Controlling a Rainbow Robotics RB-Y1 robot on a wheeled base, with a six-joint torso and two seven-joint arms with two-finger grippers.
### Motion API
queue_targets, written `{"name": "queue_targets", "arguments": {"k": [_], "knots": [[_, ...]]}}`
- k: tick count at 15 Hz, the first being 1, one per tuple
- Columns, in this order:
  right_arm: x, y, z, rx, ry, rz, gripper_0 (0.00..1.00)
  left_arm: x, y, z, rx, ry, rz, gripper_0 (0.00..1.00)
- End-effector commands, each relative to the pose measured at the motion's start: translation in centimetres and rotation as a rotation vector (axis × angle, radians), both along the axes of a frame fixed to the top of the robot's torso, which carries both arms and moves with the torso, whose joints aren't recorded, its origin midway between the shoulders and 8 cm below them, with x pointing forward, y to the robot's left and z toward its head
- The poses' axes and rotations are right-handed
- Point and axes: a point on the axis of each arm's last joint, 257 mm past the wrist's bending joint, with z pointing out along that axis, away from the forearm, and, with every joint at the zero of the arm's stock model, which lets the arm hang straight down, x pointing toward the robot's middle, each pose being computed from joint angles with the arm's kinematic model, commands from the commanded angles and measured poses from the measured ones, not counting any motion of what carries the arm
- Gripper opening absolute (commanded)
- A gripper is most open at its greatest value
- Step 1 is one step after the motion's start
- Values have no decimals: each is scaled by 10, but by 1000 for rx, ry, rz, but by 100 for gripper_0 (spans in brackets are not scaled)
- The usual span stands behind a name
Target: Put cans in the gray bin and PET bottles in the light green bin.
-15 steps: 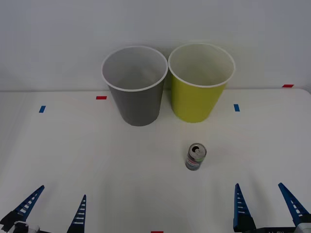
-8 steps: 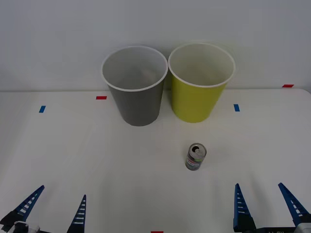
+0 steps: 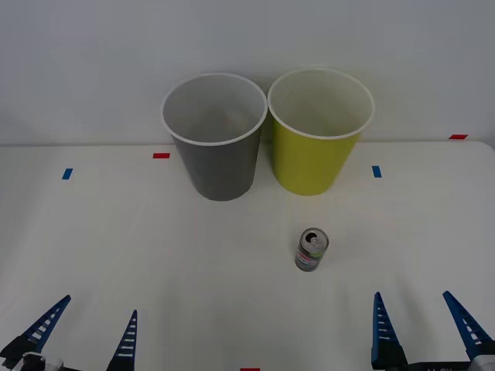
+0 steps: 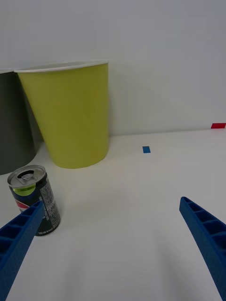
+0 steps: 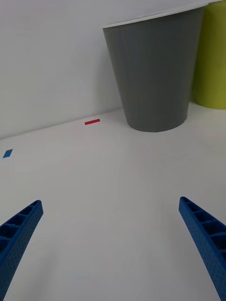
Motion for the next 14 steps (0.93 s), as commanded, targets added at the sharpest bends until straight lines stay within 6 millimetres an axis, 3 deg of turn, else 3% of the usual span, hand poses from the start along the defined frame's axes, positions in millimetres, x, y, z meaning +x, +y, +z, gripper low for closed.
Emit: {"name": "queue_targets", "arguments": {"k": [1,14], "knots": [[0,0,0,0,0,0,100,0,0,0,0,0,0,100],[0,0,0,0,0,0,100,0,0,0,0,0,0,100]]}}
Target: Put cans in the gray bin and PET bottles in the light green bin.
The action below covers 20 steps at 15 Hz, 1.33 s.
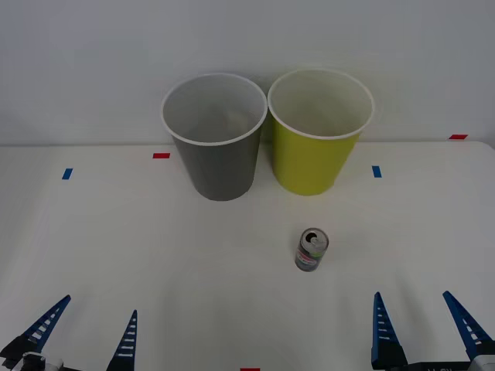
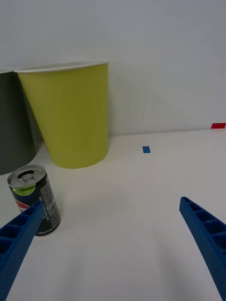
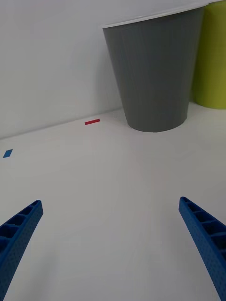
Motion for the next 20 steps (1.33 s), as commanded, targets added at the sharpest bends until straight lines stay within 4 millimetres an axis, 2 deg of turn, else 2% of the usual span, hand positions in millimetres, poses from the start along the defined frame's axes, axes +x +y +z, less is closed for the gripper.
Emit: {"name": "queue_targets", "arguments": {"k": [1,6,7,9,12,16,20], "knots": [[0,0,0,0,0,0,100,0,0,0,0,0,0,100],[0,0,0,0,0,0,100,0,0,0,0,0,0,100],[-6,-3,-32,-1,74,-10,100,0,0,0,0,0,0,100],[-2,-7,-30,-21,47,-29,100,0,0,0,0,0,0,100],[-3,1,-29,-35,36,-2,100,0,0,0,0,0,0,100],[-5,19,-41,-47,-1,71,100,0,0,0,0,0,0,100],[6,37,-43,-103,-17,186,100,0,0,0,0,0,0,100]]}}
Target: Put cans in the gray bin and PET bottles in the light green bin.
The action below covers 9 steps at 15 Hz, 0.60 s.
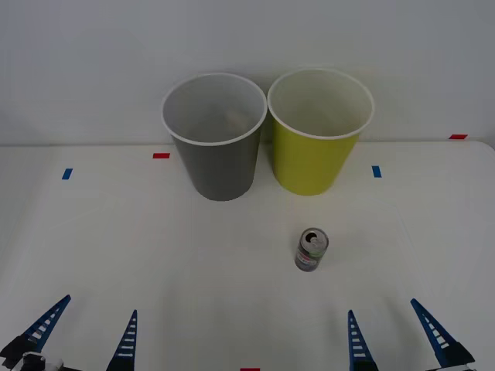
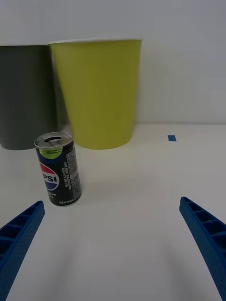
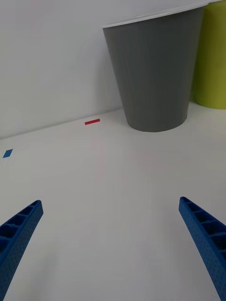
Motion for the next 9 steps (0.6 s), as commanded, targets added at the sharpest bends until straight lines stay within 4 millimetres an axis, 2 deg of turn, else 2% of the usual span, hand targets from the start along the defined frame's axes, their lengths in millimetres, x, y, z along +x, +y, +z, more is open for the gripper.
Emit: {"name": "queue_targets", "arguments": {"k": [1,6,9], "knots": [[12,18,-2,-40,3,103,100,0,0,0,0,0,0,100],[42,59,-8,-43,-46,203,100,0,0,0,0,0,0,100],[64,69,-11,-75,-58,224,100,0,0,0,0,0,0,100]]}}
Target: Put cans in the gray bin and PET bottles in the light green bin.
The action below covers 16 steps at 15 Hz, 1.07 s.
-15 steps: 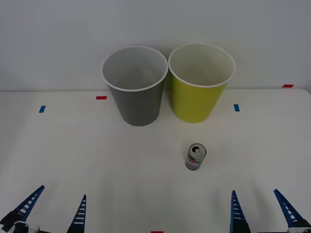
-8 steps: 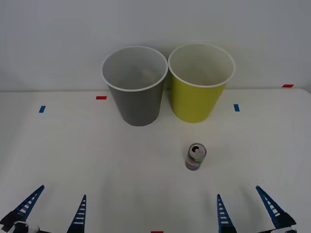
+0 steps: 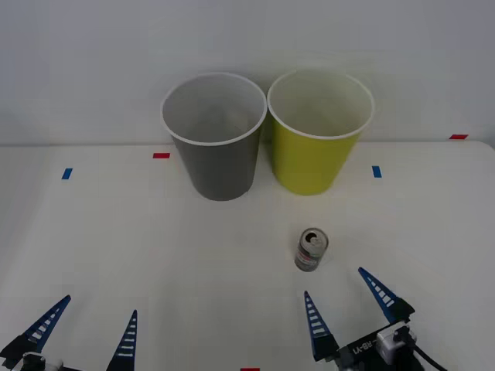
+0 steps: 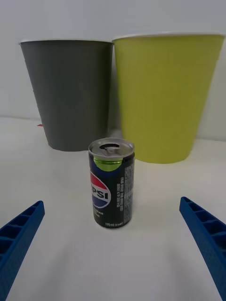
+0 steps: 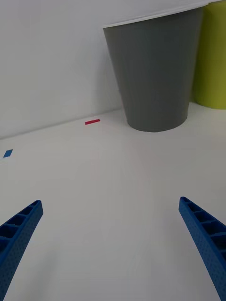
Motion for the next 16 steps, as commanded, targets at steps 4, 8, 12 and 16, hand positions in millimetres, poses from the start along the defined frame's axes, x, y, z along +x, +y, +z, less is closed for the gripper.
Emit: {"name": "queue_targets", "arguments": {"k": [4,8,12,16], "knots": [[45,13,-11,-36,-27,-2,100,0,0,0,0,0,0,100],[69,11,-10,-45,-7,-26,100,0,0,0,0,0,0,100],[83,18,-5,-26,3,-31,100,0,0,0,0,0,0,100],[92,22,-4,-20,18,-28,100,0,0,0,0,0,0,100]]}}
